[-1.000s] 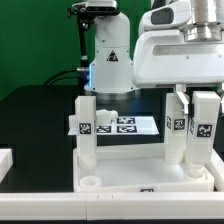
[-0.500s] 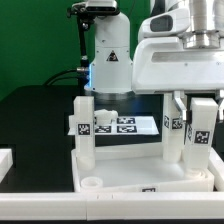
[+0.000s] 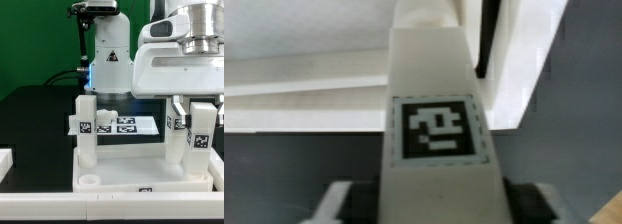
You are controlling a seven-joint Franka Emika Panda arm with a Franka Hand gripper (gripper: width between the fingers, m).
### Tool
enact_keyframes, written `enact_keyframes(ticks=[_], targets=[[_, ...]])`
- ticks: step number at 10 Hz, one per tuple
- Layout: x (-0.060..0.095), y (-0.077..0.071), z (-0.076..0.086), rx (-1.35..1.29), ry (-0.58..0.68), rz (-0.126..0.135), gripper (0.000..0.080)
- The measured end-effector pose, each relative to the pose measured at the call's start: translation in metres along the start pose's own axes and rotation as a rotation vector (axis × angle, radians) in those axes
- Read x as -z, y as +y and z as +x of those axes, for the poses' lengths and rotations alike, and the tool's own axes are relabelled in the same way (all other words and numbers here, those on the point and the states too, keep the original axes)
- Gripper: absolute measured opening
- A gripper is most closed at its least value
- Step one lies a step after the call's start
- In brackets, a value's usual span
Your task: Assemble desk
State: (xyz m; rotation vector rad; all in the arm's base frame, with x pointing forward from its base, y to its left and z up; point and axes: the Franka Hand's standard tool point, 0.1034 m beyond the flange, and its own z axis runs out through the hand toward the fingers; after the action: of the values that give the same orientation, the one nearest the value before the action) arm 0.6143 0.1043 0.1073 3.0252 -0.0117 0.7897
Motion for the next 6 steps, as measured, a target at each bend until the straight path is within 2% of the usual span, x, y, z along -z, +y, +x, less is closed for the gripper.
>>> enact_keyframes(ticks=[1,2,3,4,6], targets=[[0.0,0.0,0.0,0.0,0.0,0.0,0.0448],[0.0,0.0,0.0,0.0,-0.001,0.0,0.0578],[0.001,0.0,0.001,-0.007,-0.051,0.004,0.0578],[0.004,-0.001,0.009,-0.018,-0.066,0.009,0.0638],[0.006,-0.005,0.013,-0.063,-0.232,0.022,0.0647]])
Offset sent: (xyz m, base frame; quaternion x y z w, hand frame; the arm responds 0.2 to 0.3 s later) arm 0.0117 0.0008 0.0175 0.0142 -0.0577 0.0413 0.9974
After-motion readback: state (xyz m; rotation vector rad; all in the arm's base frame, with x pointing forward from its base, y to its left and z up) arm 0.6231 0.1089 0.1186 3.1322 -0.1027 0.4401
